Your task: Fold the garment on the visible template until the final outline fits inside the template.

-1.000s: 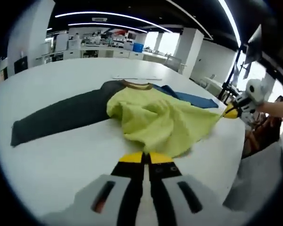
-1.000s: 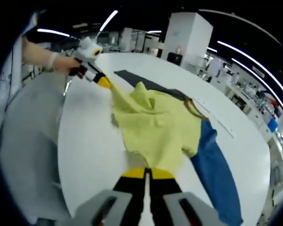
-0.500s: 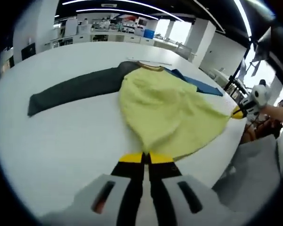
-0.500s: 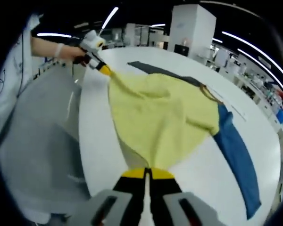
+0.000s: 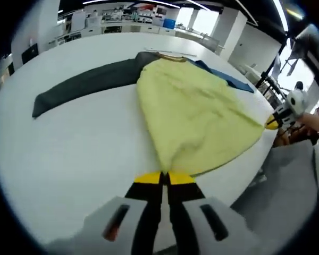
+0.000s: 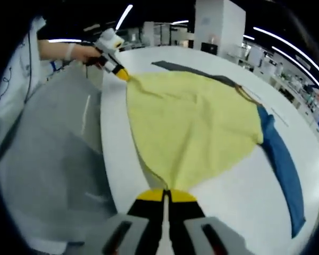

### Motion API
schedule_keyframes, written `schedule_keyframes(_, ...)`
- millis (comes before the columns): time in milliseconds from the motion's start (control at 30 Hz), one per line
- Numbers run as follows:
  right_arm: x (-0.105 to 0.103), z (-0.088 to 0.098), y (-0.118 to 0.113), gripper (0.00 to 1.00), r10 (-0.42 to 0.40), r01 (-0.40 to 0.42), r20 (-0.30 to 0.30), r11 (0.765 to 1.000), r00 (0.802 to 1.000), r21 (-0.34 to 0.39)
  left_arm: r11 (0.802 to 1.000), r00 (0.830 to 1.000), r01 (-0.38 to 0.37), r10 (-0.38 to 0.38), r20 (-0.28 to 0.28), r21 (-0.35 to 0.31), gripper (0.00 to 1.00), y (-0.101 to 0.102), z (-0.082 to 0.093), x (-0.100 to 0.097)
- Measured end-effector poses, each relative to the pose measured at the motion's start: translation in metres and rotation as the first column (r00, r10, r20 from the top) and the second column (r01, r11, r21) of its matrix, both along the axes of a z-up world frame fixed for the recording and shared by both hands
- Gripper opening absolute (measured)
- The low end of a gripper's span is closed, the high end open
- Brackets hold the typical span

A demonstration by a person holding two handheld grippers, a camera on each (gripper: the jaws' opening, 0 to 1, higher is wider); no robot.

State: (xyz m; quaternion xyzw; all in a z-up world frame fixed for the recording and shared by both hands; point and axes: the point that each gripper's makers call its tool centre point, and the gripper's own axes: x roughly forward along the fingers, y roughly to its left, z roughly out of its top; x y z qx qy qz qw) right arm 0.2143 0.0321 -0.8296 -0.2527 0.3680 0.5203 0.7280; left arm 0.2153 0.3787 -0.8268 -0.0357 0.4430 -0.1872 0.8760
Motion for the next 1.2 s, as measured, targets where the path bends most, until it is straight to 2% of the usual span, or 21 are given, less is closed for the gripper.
schedule_keyframes(167,-0.004,-0.005,-0.005,0.0,-0.005,0.005,-0.014,1.0,1.0,-0.019,1.0,0.998,0.014,-0.015,-0.053,-0.014,0.0,-0.005,-0.007,-0.011)
schedule_keyframes(300,-0.005,-0.01,-0.009,0.0,-0.012,0.011,-0.026,1.0,1.0,-0.029,1.0,0.997,0.024,-0.025,-0.067,-0.017,0.0,-0.008,-0.011,-0.016)
schedule_keyframes(833,-0.004,-0.011,-0.011,0.0,-0.003,0.002,-0.036,0.999,0.999,-0.035,0.999,0.998,0.035,-0.037,-0.052,-0.024,0.0,-0.009,-0.016,-0.017)
schedule_keyframes(967,-0.005,-0.008,-0.01,0.01,0.0,0.0,-0.033,1.0,0.999,-0.017,0.997,0.998,0.047,-0.049,-0.033,-0.057,0.07,-0.01,-0.013,-0.019)
schedule_keyframes(1100,-0.003,0.001,-0.004,0.16,-0.025,0.027,-0.04,0.999,0.999,0.046,0.995,0.998,0.067,-0.067,0.001,-0.072,0.22,-0.014,-0.008,-0.019)
schedule_keyframes(1133,-0.002,0.003,-0.003,0.23,-0.031,0.033,-0.038,0.998,0.999,0.061,0.995,0.997,0.073,-0.072,0.013,-0.075,0.27,-0.014,-0.007,-0.017)
schedule_keyframes(1200,0.005,0.007,0.0,0.43,-0.068,0.069,-0.016,0.993,0.998,0.095,0.993,0.995,0.092,-0.089,0.047,-0.072,0.43,-0.019,-0.001,-0.015)
